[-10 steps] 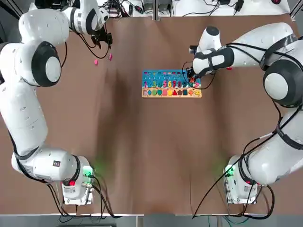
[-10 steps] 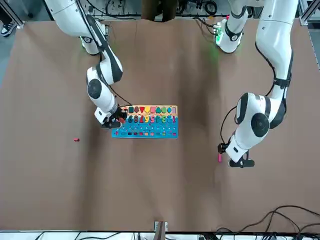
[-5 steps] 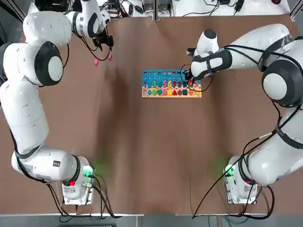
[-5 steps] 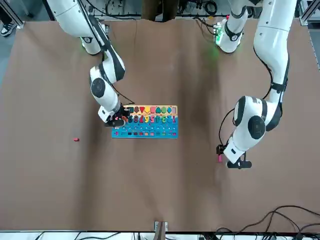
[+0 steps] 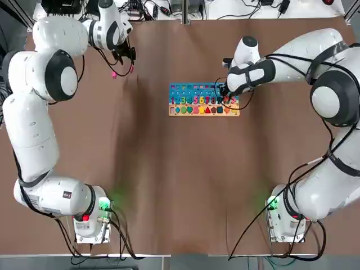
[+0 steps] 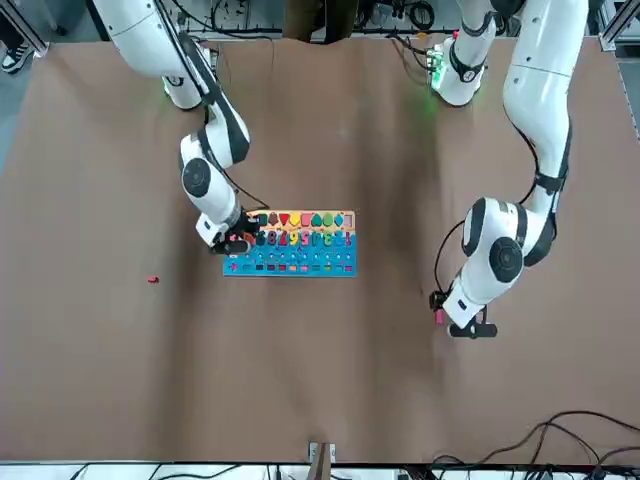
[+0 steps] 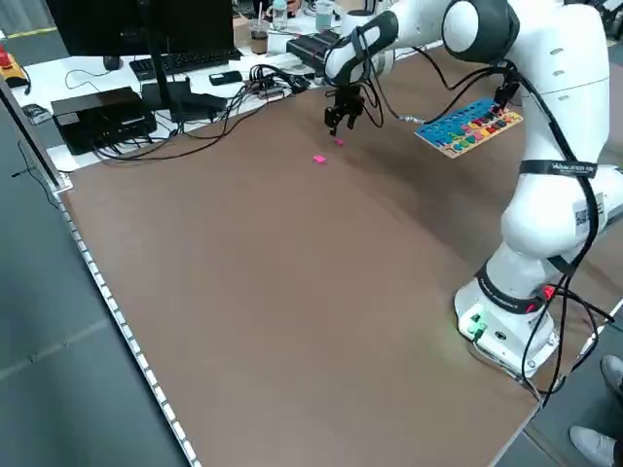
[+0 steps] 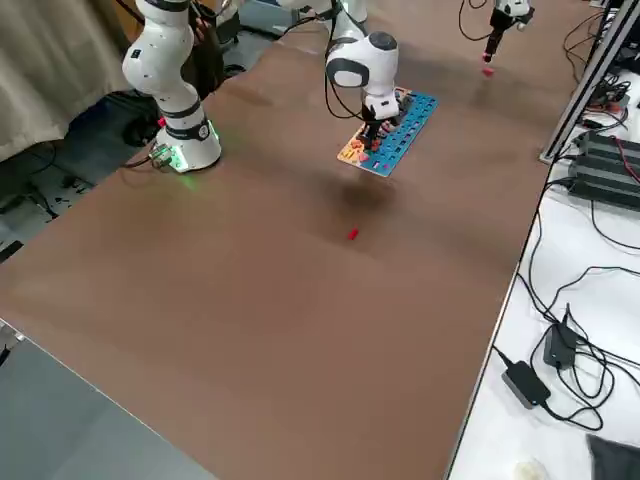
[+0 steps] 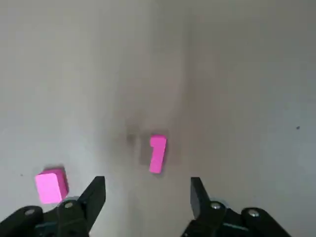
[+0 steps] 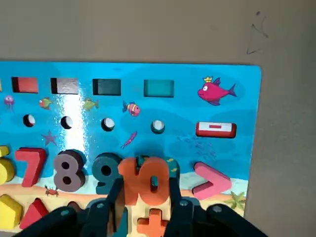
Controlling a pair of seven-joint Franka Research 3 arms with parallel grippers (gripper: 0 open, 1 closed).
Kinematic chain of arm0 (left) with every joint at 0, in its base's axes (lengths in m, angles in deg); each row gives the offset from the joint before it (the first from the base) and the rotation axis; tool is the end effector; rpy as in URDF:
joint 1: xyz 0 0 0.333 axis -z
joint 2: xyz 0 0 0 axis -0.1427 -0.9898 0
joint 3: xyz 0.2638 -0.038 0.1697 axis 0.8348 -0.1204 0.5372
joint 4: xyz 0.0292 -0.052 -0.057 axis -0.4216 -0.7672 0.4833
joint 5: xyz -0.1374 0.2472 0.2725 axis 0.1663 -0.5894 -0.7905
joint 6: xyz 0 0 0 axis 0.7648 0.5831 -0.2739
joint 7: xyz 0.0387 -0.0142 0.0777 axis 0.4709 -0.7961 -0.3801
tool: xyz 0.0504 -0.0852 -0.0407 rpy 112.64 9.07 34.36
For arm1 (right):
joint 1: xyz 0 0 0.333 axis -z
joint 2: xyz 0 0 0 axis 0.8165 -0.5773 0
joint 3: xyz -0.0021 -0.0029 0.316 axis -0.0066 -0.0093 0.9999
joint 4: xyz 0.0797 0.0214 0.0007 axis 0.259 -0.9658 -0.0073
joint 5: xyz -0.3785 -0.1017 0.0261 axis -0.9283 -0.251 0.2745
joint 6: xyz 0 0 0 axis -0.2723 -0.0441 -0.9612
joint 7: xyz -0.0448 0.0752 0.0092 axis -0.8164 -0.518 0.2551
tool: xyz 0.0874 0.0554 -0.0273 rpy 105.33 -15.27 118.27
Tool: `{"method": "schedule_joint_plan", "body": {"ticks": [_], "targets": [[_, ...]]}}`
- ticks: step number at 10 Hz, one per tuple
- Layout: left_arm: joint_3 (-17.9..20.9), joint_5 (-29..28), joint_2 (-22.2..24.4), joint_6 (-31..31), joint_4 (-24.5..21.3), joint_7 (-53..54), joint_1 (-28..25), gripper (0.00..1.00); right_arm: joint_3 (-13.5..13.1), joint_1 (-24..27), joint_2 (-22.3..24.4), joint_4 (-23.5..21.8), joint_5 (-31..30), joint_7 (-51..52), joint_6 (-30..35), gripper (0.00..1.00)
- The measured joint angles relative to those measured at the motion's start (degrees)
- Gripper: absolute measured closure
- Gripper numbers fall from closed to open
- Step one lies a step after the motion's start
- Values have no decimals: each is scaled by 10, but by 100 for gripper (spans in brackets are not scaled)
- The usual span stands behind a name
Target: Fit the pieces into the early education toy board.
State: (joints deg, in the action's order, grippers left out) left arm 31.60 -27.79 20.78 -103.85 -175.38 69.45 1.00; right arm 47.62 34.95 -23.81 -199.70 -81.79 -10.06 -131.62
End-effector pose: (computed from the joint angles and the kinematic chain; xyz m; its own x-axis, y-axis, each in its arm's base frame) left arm 0.6620 -0.1429 0.2222 0.9997 -0.0056 0.0224 -0.0058 -0.9999 0.0124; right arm 0.4907 0.2565 0.1964 0.9978 0.0283 -0.0603 0.0220 -0.9946 -0.1019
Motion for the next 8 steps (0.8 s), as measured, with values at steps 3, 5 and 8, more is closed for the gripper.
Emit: {"method": "schedule_joint_plan", "body": {"ticks": [3,5,8], "targets": [[0,0,-7,-29,-4,-3,3,23,0,2,-6,-10,0,0,-20,60],[-1,0,-13,-35,-7,-4,6,25,0,2,-8,-11,0,0,-23,60],[0,0,-13,-35,-11,-4,4,27,0,2,-8,-11,0,0,-23,60]]}}
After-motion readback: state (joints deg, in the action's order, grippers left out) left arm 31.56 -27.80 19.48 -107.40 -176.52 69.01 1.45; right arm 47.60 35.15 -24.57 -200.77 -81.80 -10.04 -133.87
